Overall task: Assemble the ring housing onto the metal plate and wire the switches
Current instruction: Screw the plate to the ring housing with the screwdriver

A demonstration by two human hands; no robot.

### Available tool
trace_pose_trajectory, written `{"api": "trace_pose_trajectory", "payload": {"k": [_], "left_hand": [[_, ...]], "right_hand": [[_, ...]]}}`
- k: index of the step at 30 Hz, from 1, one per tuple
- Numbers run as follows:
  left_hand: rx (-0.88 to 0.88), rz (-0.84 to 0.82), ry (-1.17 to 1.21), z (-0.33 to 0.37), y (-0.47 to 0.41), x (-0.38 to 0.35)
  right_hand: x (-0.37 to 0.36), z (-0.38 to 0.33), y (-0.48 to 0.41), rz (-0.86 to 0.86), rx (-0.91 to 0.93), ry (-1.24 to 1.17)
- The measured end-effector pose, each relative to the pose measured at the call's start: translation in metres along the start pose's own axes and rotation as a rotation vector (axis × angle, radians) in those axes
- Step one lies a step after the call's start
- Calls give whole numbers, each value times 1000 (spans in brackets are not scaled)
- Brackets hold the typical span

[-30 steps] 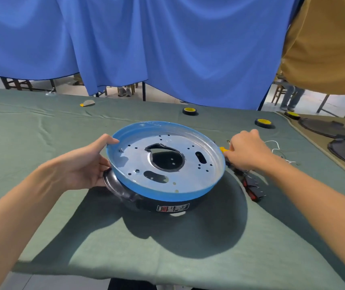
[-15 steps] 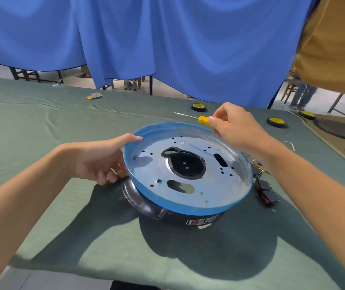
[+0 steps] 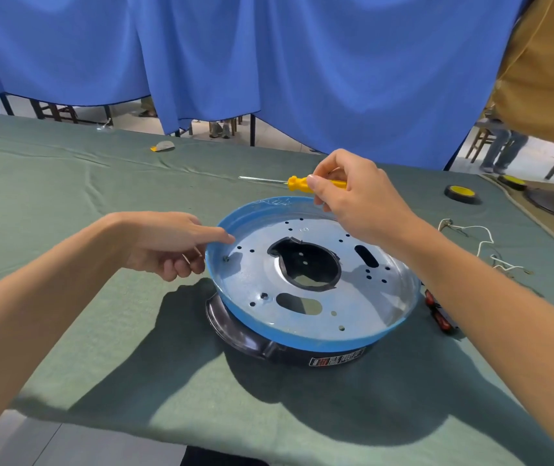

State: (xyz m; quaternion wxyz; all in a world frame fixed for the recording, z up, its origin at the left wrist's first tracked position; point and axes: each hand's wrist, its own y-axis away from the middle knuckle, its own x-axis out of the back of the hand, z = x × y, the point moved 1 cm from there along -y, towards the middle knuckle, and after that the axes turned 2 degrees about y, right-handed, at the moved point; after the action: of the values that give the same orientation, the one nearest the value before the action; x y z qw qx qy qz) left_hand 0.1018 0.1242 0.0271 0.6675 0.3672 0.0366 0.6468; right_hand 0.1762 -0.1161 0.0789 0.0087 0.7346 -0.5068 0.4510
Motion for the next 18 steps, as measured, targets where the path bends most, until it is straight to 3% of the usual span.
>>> {"api": "trace_pose_trajectory", "payload": {"k": [3,6,10,13,18], "left_hand": [[-24,0,-15,-2,-2,2],[-89,15,-21,-6,-5,6],[-213,190,169,-10,-20,8],[-363,338,383,-5,-35,-4],[-531,272,667,10,-57,-27]], "right_hand": [[-1,-2,0,14,11,-50],[-1,-6,-2,23,-29,-269],[-7,-15,-9,-12,-64,-499],[-19,-23,-16,-62,10,-341],[-41,-32,-22,-56,154,-109]]}}
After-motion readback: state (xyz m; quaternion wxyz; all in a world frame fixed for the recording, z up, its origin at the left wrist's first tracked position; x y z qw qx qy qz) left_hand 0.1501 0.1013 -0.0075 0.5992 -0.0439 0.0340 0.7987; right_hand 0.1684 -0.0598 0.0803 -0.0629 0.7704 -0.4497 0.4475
